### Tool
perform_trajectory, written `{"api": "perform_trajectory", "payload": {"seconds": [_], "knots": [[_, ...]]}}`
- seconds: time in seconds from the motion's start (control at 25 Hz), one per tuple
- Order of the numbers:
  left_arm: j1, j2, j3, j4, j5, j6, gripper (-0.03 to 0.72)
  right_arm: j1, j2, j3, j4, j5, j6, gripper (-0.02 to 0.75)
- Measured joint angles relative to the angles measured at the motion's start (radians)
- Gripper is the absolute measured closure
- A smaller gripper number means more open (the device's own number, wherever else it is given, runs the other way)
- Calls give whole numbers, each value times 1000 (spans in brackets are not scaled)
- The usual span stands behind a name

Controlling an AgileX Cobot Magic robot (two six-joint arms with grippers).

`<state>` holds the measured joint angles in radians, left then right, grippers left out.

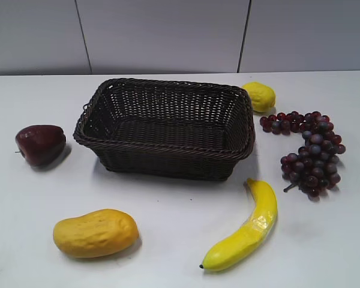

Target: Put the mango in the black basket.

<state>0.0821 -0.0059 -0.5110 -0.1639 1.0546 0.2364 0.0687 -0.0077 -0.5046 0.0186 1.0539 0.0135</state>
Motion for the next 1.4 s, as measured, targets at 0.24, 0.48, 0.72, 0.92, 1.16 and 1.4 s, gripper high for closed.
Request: {"api": "perform_trajectory", "payload": {"seconds": [0.24, 0.48, 0.72, 0.92, 1.16, 1.4], "knots": [[0, 0, 0, 0, 0, 0, 131, 0, 0, 0, 0, 0, 0, 163], [0, 0, 0, 0, -1, 0, 132, 0, 0, 0, 0, 0, 0, 163], [0, 0, 0, 0, -3, 0, 132, 0, 0, 0, 0, 0, 0, 163], [0, 1, -1, 0, -17, 0, 132, 0, 0, 0, 0, 0, 0, 163], [0, 57, -16, -12, -44, 38, 132, 0, 0, 0, 0, 0, 0, 163], [0, 171, -23, -36, -157, 130, 132, 0, 0, 0, 0, 0, 0, 163]]}}
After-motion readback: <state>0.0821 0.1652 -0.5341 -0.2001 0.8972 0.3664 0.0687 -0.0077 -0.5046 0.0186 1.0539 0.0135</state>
